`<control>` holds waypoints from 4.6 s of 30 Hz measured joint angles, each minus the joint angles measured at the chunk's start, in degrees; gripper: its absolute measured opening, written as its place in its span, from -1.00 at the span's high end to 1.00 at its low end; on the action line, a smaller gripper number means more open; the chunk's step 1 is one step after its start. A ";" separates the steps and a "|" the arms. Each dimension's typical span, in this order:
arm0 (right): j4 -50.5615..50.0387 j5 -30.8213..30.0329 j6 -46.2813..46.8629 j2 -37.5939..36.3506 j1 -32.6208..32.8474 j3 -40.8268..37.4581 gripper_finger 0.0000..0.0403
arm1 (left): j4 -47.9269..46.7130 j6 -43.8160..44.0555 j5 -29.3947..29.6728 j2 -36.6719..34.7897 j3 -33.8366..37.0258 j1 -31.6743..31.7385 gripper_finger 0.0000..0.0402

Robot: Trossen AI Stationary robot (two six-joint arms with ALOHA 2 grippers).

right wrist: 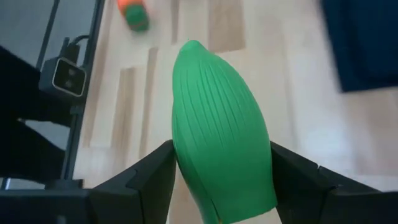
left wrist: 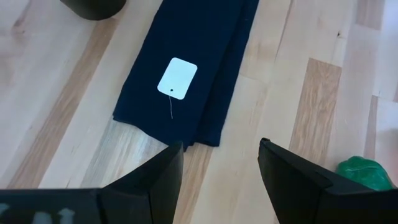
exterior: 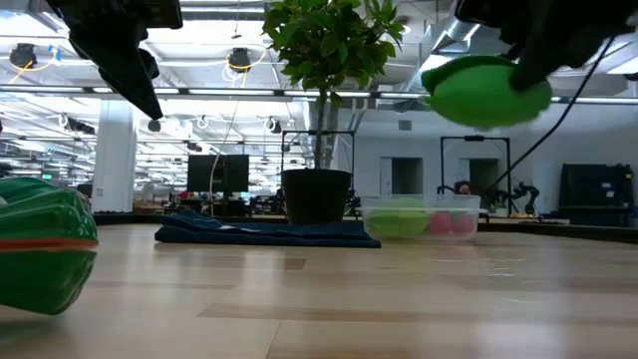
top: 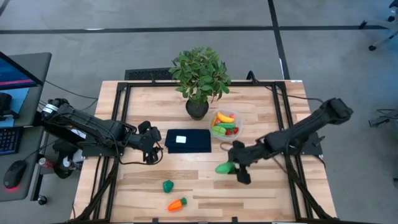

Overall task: Pick and placing Produce into tupperware
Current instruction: Put the green corn into the transparent container, then put the green bell pepper into the transparent container

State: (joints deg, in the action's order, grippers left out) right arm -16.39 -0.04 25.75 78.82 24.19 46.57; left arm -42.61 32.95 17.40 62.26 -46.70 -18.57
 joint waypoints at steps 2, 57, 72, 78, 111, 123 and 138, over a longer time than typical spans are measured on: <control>-2.17 -0.22 -0.52 -3.03 -1.46 0.01 -0.08 | 0.00 -0.10 0.23 0.00 0.00 0.00 0.02; -17.12 -18.26 -14.22 -2.20 -30.92 0.07 -0.09 | 8.66 1.36 17.59 0.00 0.00 0.07 0.02; -15.91 -18.19 -13.80 2.00 -36.05 0.07 -0.09 | 8.82 2.86 17.59 0.00 0.00 0.07 0.02; -15.49 -17.08 -14.30 2.00 -36.99 0.07 -0.13 | 8.68 3.30 17.66 0.00 0.00 0.07 0.02; -14.44 -11.79 -17.24 1.97 -37.06 0.07 -0.22 | 8.68 3.26 19.00 0.00 0.00 0.07 0.02; -15.26 -11.71 -15.87 1.80 -37.10 0.07 -0.55 | 8.62 2.84 19.35 0.00 0.00 0.07 0.02; -24.58 -10.28 -11.15 -16.05 -36.93 0.07 -0.57 | 8.61 2.90 16.06 0.00 0.00 0.06 0.02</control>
State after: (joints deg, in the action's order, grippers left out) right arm -40.96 -10.33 14.60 62.78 -12.74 46.63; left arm -34.00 35.85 33.46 62.26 -46.70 -18.51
